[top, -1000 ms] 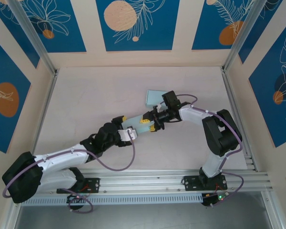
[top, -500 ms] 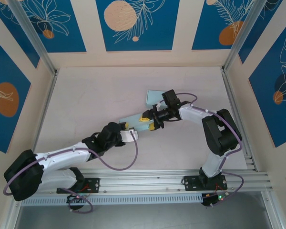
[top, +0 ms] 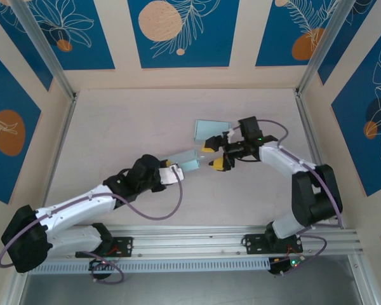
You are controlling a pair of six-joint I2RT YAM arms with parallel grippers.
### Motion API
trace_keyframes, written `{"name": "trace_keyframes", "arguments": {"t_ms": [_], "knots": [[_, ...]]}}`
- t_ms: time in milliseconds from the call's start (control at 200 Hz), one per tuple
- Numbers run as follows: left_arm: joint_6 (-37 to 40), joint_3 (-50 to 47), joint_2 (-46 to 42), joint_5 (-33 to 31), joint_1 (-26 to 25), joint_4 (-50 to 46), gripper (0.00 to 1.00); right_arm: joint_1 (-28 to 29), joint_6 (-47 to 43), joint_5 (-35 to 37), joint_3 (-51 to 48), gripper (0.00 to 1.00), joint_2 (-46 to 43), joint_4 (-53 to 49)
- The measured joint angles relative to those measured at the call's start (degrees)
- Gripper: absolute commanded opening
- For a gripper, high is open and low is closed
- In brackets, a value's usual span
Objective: Fold the paper box
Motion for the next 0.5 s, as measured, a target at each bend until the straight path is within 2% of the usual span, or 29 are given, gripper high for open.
{"name": "trace_keyframes", "arguments": {"t_ms": [125,245,350,500], "knots": [[-1.6,5.8,5.8,4.7,2.9,-6.8,0.37,-4.4,-3.0,3.8,-2.3,0.8,-7.5,-2.8],[-1.9,11.1,11.3,10.2,6.0,-13.7,0.38,-5.2,-7.5,7.4,-2.6,0.81,-13.5,-6.0],[-1.9,14.7,14.2,16.1,9.1,-18.7,0.38,-3.6,-12.7,11.3,-2.0,0.81,-17.6,-9.2],[-1.0,19.5,18.2,23.7,12.8,-23.7,0.39,1.5,-19.8,18.7,0.3,0.8,-20.4,-12.8]]}}
